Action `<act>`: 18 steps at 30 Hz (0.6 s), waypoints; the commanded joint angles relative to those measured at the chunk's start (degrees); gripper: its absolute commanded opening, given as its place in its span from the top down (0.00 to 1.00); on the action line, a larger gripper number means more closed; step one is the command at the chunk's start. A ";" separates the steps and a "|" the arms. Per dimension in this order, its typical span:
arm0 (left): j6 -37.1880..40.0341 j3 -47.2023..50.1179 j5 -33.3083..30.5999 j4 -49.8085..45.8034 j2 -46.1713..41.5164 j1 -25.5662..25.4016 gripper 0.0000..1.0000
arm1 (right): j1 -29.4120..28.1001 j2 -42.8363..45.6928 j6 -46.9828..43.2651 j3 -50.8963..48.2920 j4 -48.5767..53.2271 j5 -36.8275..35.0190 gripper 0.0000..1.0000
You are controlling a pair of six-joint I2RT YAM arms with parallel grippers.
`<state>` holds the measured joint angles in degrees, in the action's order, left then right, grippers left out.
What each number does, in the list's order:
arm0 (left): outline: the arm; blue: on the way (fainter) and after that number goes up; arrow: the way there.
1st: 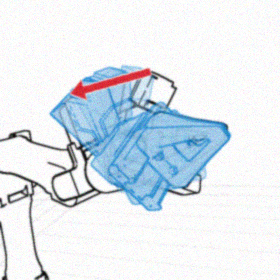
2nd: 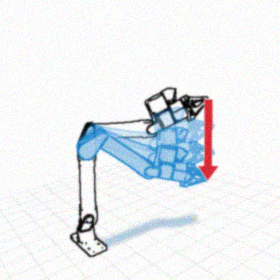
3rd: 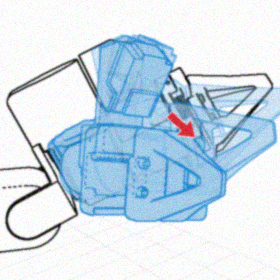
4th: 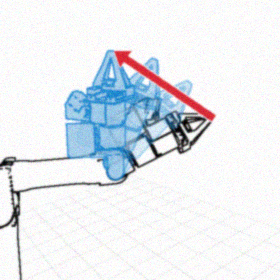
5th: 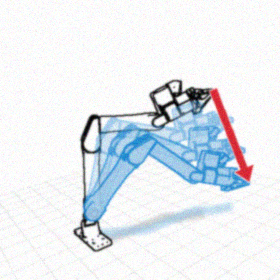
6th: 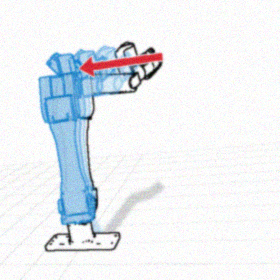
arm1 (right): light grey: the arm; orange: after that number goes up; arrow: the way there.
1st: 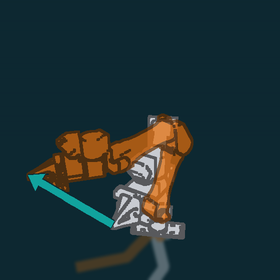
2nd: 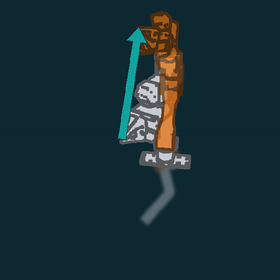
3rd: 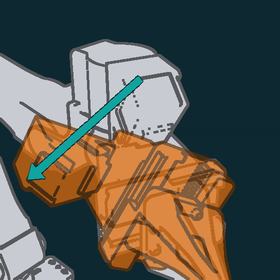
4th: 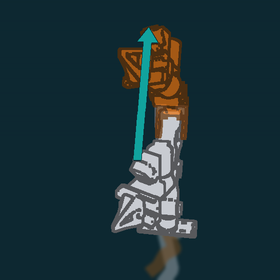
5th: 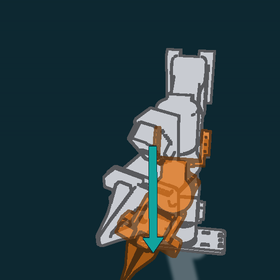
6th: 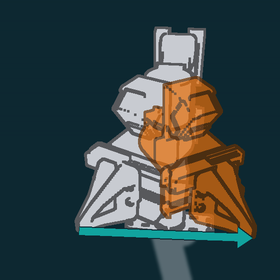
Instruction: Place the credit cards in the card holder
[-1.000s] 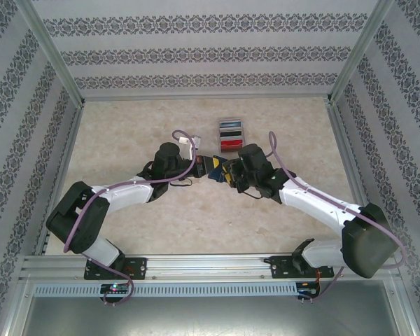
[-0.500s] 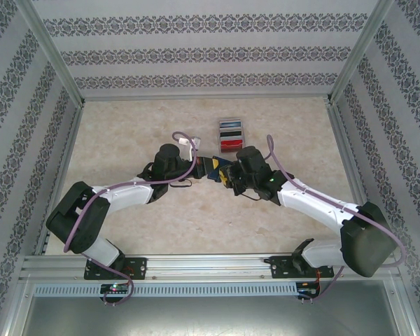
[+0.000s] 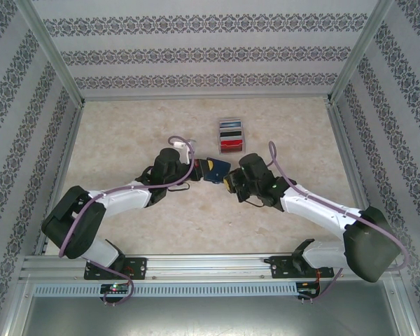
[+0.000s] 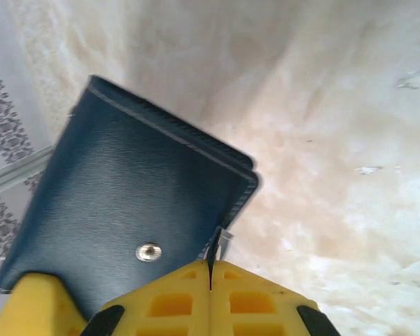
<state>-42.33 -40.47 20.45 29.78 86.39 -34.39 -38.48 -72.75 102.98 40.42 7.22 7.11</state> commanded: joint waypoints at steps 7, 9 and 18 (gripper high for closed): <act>-1.56 1.76 3.11 -3.40 2.68 0.94 0.29 | 2.93 0.33 -26.80 -1.58 -1.69 -1.33 1.00; -0.05 1.82 4.19 -5.82 2.12 1.18 0.24 | 3.23 0.73 -33.22 -1.07 -0.70 -1.61 1.00; 14.32 -0.89 7.36 -17.75 0.69 1.96 0.19 | 7.54 4.81 -53.02 -2.99 0.24 2.32 1.00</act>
<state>-34.70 -39.51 24.21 16.25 88.01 -32.88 -32.38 -69.91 59.66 37.98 7.22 6.87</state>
